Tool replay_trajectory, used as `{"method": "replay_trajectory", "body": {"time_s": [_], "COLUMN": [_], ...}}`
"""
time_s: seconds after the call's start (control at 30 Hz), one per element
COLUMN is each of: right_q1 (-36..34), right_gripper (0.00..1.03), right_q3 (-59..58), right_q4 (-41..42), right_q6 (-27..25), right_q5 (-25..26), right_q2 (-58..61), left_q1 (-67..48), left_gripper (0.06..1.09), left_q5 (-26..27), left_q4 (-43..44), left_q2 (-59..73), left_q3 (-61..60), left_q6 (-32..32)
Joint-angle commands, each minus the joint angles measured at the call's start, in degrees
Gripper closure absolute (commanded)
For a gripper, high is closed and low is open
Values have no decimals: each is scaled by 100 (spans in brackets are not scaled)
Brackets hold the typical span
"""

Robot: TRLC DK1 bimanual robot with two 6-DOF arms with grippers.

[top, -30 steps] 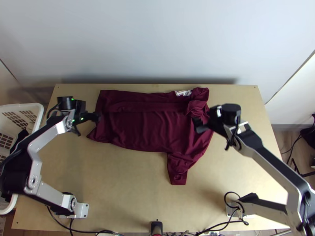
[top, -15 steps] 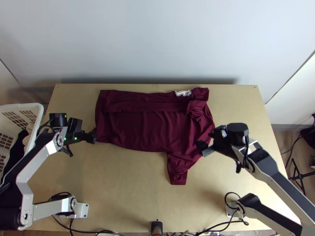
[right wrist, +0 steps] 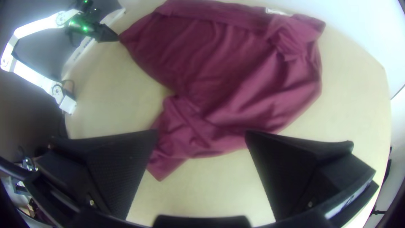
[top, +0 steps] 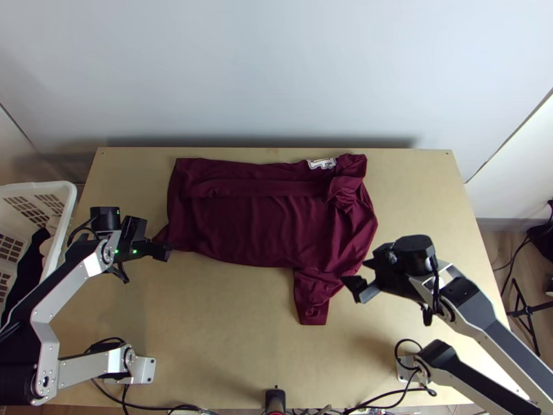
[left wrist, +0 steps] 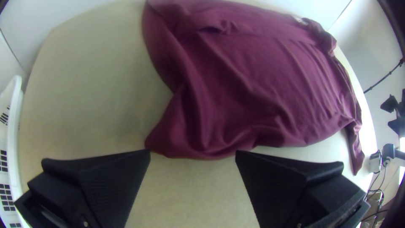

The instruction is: Fold the t-shirt

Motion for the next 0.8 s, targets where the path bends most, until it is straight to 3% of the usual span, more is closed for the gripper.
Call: {"method": "replay_trajectory", "body": {"time_s": [0.0,0.23,0.43,0.57,0.63,0.77], "right_q1": [281,642,1231,1380,1450,1565], "right_gripper": [7,7,7,7,7,7], "right_q3": [-399,-725,-1217,-1120,-1094,-1146], "right_q4": [-153,-74,1034,1333,1412,1420], "right_q6": [186,353,652,723,775,810], "right_q5": [-340,-718,-718,-718,-718,-718], "right_q2": [-115,386,975,1467,1546,1590], "left_q1": [-17,-26,-44,-193,-246,-281], "left_gripper": [10,10,10,13,30,81], "left_q5": [7,-1,-1,-1,-1,7], "left_q4": [198,260,321,312,330,391], "left_q2": [270,367,411,490,490,490], "left_q3": [-27,8,8,-80,-142,-133], "left_q6": [-101,-162,-206,-303,-329,-373]}}
